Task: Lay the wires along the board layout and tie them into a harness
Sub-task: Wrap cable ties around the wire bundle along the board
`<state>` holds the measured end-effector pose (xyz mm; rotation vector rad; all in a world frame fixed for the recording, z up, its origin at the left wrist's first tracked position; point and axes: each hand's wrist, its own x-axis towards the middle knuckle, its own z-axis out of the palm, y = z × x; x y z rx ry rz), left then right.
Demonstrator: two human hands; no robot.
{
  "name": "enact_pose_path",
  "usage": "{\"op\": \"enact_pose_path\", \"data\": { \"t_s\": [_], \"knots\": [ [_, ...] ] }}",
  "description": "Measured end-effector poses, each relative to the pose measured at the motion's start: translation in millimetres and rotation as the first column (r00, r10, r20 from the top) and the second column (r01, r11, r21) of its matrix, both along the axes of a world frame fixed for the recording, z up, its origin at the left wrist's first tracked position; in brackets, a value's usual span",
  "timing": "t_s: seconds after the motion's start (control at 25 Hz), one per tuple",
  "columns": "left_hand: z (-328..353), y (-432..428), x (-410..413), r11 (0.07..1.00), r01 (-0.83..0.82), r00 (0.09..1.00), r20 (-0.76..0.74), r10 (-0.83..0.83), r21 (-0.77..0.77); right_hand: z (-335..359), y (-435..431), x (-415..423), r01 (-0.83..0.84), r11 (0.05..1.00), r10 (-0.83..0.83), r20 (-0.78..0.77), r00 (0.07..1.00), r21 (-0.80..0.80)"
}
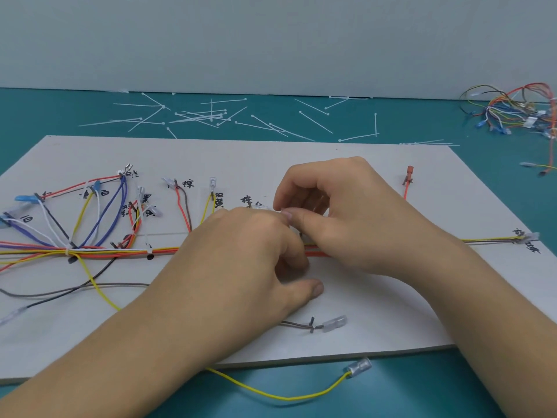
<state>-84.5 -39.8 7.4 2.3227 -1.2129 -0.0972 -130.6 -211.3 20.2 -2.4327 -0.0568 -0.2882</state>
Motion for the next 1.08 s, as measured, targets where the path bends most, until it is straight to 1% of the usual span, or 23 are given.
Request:
{"op": "enact_pose_path", "data": {
  "t_s": [0.2,0.4,0.52,0.64,0.72,0.8,0.84,0.92,1.0,1.08],
  "knots": [
    [2.2,1.6,1.1,0.999,0.036,0.999,-0.029,-0.037,-0.002,0.8,-0.1,0.3,0.005,1.0,-0.005,-0.01,1.0,-0.005],
    [-1.1,0.8,3.1,0.993,0.115,0.993,0.042,-0.114,-0.023,2.6,0.6,-1.1,0.0,1.0,0.0,-0.023,1.0,0.016],
    [-4.3,0.6,6.2,0.987,0.112,0.993,0.04,-0.109,-0.114,3.8,0.1,-1.5,-0.008,1.0,0.009,-0.039,0.999,0.029],
    [-6.6,1.5,8.9,0.968,0.1,0.994,-0.023,-0.108,-0.229,4.9,-0.3,-1.5,-0.012,0.999,0.015,-0.059,0.998,0.041],
    [-6.4,1.9,9.6,0.955,0.118,0.989,-0.059,-0.139,-0.271,6.9,-2.4,-2.0,-0.01,0.999,0.013,-0.077,0.997,0.038],
    [-6.1,2.7,10.0,0.948,0.112,0.99,-0.055,-0.134,-0.297,9.0,-5.4,-2.5,-0.004,1.0,0.006,-0.098,0.995,0.026],
    [-6.8,3.4,10.3,0.945,0.089,0.991,-0.072,-0.117,-0.314,9.7,-6.8,-2.9,-0.001,1.0,0.003,-0.105,0.994,0.022],
    [-9.8,4.4,10.4,0.937,0.019,0.976,-0.198,-0.093,-0.348,10.5,-8.5,-3.7,0.001,1.0,0.001,-0.121,0.993,0.014],
    [-12.4,4.1,10.5,0.929,-0.035,0.933,-0.346,-0.102,-0.368,11.2,-9.2,-4.5,-0.008,1.0,0.011,-0.142,0.99,0.024],
    [-12.8,3.5,10.8,0.926,-0.081,0.891,-0.444,-0.098,-0.368,12.9,-10.1,-5.3,-0.021,0.999,0.026,-0.164,0.986,0.035]
  ]
}}
